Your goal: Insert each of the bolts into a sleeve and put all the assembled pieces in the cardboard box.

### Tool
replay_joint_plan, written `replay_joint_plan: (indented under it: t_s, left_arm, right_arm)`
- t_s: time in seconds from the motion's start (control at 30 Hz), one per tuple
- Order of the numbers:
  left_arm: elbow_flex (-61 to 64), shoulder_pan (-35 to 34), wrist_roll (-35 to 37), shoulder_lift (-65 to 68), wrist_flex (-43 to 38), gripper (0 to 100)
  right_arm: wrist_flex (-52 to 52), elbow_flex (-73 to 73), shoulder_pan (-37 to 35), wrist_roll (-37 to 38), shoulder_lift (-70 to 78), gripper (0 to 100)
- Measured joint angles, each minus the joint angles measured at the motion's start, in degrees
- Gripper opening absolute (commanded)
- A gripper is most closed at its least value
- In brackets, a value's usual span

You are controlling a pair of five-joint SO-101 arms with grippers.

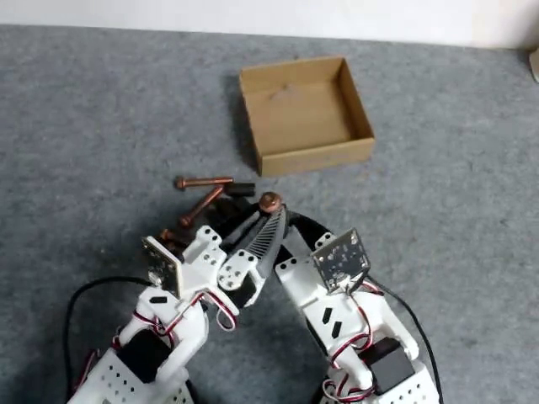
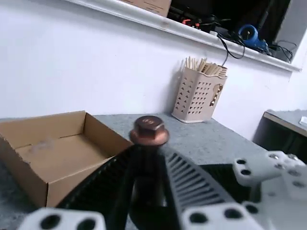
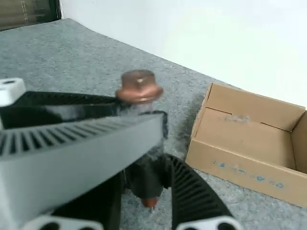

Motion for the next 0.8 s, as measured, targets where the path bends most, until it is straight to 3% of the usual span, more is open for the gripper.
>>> replay_joint_plan:
  t_s: [0.07,0.3,0.47,0.8]
  left_arm:
    - [0.0,-0.18,0.35,0.09,0.18,35]
    - [0.09,-1.23,0.44,0.09,1.85,23]
    - [0.0,-1.14,1.23,0.0,1.85,22]
    - [-2.99,-5.98,19.87,0.0,1.85,19]
  right_arm:
    - [-0.09,-0.09,0.26,-0.09,-0.09,0.5]
    - [-0.09,-0.09,0.35,-0.09,-0.18,0.5]
    - [1.14,-0.09,0.53,-0.09,-0.18,0.5]
    - [-1.58,4.92,0.44,1.93,-0.09,0.5]
